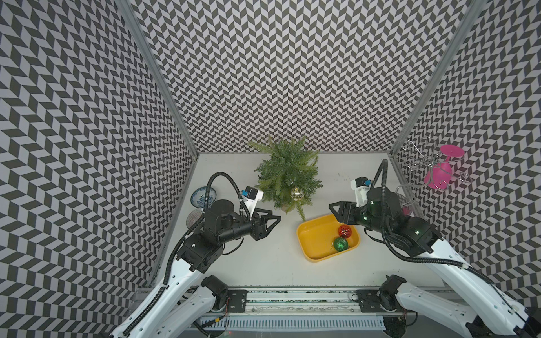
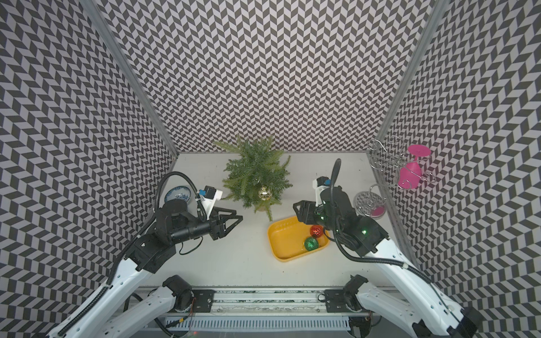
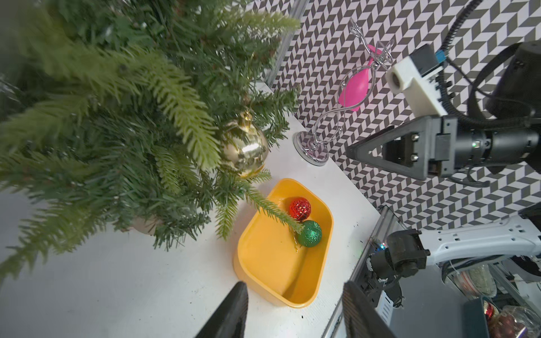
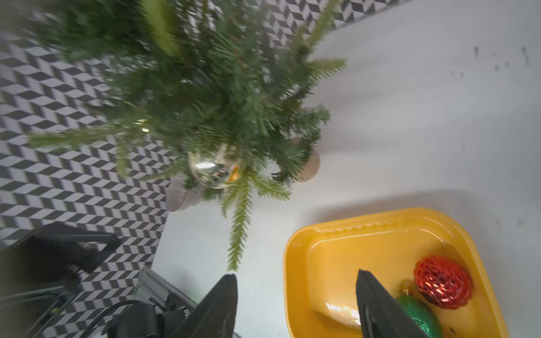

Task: Decorate the small christmas tree with ornaments
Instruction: Pick up an ornament from the container.

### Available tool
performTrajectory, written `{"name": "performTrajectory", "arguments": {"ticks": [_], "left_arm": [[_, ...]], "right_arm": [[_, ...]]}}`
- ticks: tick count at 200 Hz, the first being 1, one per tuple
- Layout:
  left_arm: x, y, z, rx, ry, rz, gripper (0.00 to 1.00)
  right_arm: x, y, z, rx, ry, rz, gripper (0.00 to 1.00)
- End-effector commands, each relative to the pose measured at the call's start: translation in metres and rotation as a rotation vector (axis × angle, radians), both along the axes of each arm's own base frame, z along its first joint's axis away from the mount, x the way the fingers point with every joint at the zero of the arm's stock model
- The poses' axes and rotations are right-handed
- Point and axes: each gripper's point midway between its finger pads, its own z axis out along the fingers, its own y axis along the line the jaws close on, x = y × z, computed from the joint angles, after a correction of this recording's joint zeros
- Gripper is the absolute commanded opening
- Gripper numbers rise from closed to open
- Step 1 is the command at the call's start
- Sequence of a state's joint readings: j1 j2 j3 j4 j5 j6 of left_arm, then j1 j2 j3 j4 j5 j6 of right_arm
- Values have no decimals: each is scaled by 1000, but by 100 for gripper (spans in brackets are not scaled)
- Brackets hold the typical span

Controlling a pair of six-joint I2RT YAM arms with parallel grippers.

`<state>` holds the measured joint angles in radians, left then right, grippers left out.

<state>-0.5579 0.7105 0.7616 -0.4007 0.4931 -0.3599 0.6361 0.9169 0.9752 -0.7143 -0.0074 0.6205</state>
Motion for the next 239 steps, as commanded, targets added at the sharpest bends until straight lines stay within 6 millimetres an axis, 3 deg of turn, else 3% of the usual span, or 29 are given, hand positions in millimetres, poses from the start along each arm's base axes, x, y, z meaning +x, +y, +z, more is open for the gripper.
{"name": "performTrajectory", "arguments": {"ticks": [1, 44, 105, 168, 239], "left_arm": [[-12, 0, -8, -7, 18, -28, 54], [-17, 2, -18, -8, 37, -23, 54], [-19, 3, -19, -5, 28, -18, 54], [-17, 4, -23, 3, 31, -6, 54], [-14, 5, -26, 3, 56, 22, 54]], "right_arm": [[-7, -27, -52, -109, 141, -127, 67], [-13, -40, -111, -170, 264, -221, 70], [-10, -49, -153, -263, 333, -277, 75], [7, -48, -178, -358, 350, -293, 75], [37, -21, -182, -358, 313, -215, 73]]}}
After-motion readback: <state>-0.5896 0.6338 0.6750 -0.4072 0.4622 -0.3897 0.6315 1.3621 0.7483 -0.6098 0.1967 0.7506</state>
